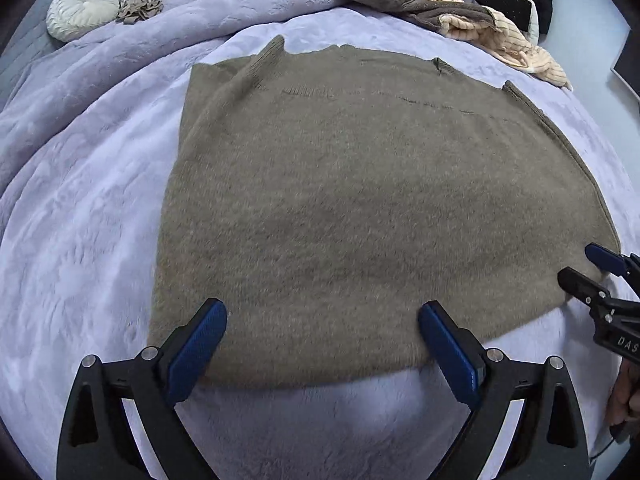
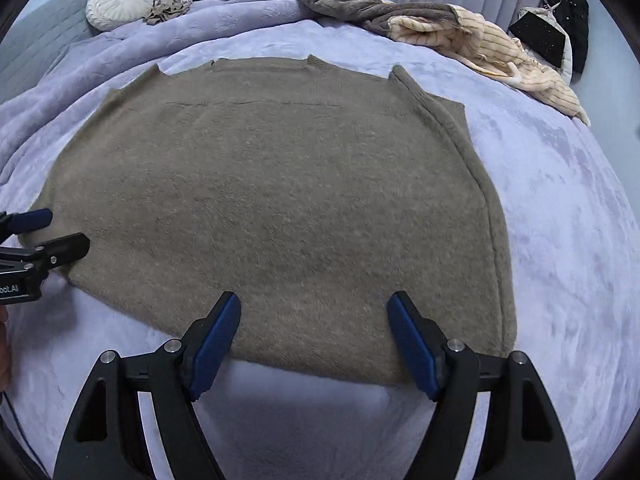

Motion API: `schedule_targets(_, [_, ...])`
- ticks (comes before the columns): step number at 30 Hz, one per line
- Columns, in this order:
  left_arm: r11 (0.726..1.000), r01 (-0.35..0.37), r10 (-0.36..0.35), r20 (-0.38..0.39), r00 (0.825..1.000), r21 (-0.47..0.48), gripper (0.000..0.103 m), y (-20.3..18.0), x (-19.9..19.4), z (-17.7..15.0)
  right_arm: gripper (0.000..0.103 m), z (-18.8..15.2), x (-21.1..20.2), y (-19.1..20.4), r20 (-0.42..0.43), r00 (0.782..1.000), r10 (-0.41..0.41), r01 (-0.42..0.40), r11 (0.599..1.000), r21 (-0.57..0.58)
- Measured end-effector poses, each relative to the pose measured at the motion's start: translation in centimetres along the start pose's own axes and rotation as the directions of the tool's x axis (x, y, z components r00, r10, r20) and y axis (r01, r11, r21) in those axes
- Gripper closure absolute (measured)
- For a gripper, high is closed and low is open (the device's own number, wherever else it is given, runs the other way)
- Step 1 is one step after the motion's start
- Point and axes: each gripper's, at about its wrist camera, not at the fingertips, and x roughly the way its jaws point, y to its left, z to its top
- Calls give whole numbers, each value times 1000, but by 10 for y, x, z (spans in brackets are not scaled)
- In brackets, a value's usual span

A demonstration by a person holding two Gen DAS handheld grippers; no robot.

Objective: Fold small clothes

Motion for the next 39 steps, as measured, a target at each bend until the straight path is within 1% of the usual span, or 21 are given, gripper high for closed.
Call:
schedule_targets(2, [1000, 3, -3, 7, 1000, 2, 5, 4, -7, -11, 24, -9, -6, -9, 1, 1000, 15, -15, 1000, 14])
schedule_targets(5, [1000, -4, 4, 2, 1000, 14, 5, 4, -13, -25, 24, -19, -12, -12, -5, 1000, 8, -8, 1000, -11])
schedule_targets(6, [1000, -3, 3, -10, 1000, 3, 5, 4, -18, -28, 24, -23, -14, -11, -16, 1000, -2, 2, 1000, -29])
schedule_targets(7, [1000, 19, -20, -18, 1000, -20, 5, 7, -23, -30, 24, -25, -17, -8, -23, 1000, -20, 19, 999, -43])
schedule_targets(8, [995, 71, -72, -10, 997, -65, 5, 13, -33, -33, 23, -28, -24, -7, -31, 999, -30, 28, 999, -44])
schedule_targets(9, [991, 96, -96, 4, 995, -98, 5, 20, -39, -33, 23, -30, -32, -8, -29, 1000, -8, 7, 1000, -28])
schedule_targets(11, [975, 101, -97, 27, 995, -197, 5, 39, -46, -30, 23, -31, -49, -12, -5, 999, 44, -44, 999, 12])
schedule_targets(13, [944, 136, -129, 44, 991, -301, 5, 60, -43, -20, 23, -29, -60, -11, 20, 999, 42, -42, 999, 34])
schedule_targets(14, [930, 146, -142, 37, 989, -338, 5, 69, -35, -16, 23, -27, -63, -11, 31, 999, 43, -44, 998, 39])
schedule_targets(17, [887, 210, -227, 8, 974, -412, 5, 85, -4, -2, 23, -18, -69, -7, 46, 997, 61, -63, 996, 55])
schedule_targets(19, [873, 233, -253, 10, 967, -428, 5, 86, 9, 3, 23, -10, -71, -1, 49, 996, 75, -78, 996, 51])
schedule_targets(21, [881, 245, -260, 19, 965, -404, 5, 78, 19, 12, 23, -2, -71, 8, 51, 996, 72, -74, 997, 29])
schedule_targets(23, [897, 251, -265, 14, 964, -363, 5, 67, 27, 21, 23, 4, -72, 17, 52, 995, 82, -82, 997, 13])
schedule_targets(27, [932, 227, -233, 12, 972, -282, 6, 52, 34, 35, 23, 27, -65, 29, 41, 994, 104, -104, 995, 3])
schedule_targets(28, [936, 225, -229, 20, 973, -269, 8, 50, 34, 36, 23, 35, -62, 31, 39, 994, 104, -104, 995, 1])
schedule_targets(29, [937, 229, -230, 30, 973, -262, 20, 50, 32, 37, 23, 44, -60, 34, 37, 994, 106, -106, 994, -2])
schedule_targets(32, [936, 248, -244, 47, 969, -251, 35, 51, 32, 40, 23, 80, -48, 46, 19, 989, 147, -147, 989, -6])
schedule_targets(33, [935, 250, -245, 51, 968, -250, 38, 53, 31, 39, 23, 93, -42, 52, 10, 986, 164, -164, 986, -8])
schedule_targets(35, [931, 264, -258, 59, 964, -253, 47, 58, 30, 37, 23, 116, -30, 65, -11, 981, 192, -192, 981, -16])
schedule_targets(37, [927, 276, -268, 68, 961, -254, 53, 62, 28, 35, 23, 143, -15, 84, -39, 975, 220, -221, 975, -25])
schedule_targets(39, [925, 283, -273, 72, 959, -255, 55, 62, 28, 34, 23, 167, 4, 106, -77, 965, 252, -254, 967, -29])
